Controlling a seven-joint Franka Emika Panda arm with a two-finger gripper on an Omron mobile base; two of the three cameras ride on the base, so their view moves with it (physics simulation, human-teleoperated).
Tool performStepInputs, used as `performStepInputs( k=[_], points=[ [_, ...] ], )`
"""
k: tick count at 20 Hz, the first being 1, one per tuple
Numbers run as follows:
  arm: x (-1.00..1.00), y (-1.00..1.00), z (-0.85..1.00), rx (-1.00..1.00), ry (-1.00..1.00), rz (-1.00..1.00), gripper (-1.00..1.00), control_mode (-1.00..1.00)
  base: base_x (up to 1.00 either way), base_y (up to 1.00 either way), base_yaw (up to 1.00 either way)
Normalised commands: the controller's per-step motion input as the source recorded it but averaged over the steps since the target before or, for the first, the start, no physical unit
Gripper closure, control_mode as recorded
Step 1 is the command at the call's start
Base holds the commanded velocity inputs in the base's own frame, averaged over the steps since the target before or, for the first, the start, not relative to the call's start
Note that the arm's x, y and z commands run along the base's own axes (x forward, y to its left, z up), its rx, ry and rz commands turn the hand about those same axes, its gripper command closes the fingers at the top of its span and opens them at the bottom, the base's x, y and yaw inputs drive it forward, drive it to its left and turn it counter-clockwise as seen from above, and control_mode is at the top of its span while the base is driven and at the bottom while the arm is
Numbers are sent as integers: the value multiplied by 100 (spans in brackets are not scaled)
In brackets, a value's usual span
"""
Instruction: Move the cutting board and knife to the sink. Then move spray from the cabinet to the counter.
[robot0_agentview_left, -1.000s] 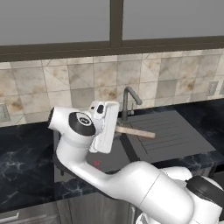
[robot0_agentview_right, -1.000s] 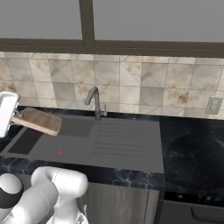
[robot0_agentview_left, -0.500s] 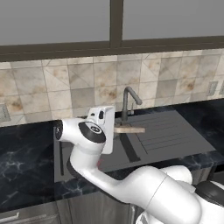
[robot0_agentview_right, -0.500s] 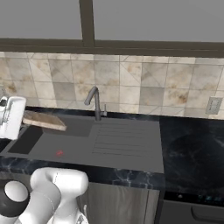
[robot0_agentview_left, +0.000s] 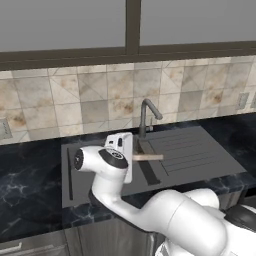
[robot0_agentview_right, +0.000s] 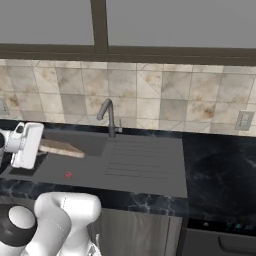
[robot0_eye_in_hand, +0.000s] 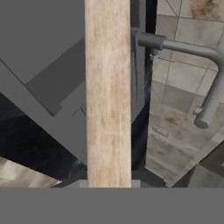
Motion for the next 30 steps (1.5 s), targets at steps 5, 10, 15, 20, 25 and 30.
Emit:
performStepInputs(
  k=[5, 10, 15, 20, 25, 30],
  points=[
    [12, 0, -36, 0, 13, -28, 100, -100, 0, 0, 0],
    [39, 2, -18, -2, 9, -27, 100, -100, 0, 0, 0],
    [48, 22, -13, -2, 2, -13, 100, -100, 0, 0, 0],
    [29, 39, -26, -4, 0, -2, 100, -100, 0, 0, 0],
    [31, 29, -26, -5, 0, 0, 100, -100, 0, 0, 0],
    [34, 32, -18, -5, 0, -2, 100, -100, 0, 0, 0]
  ],
)
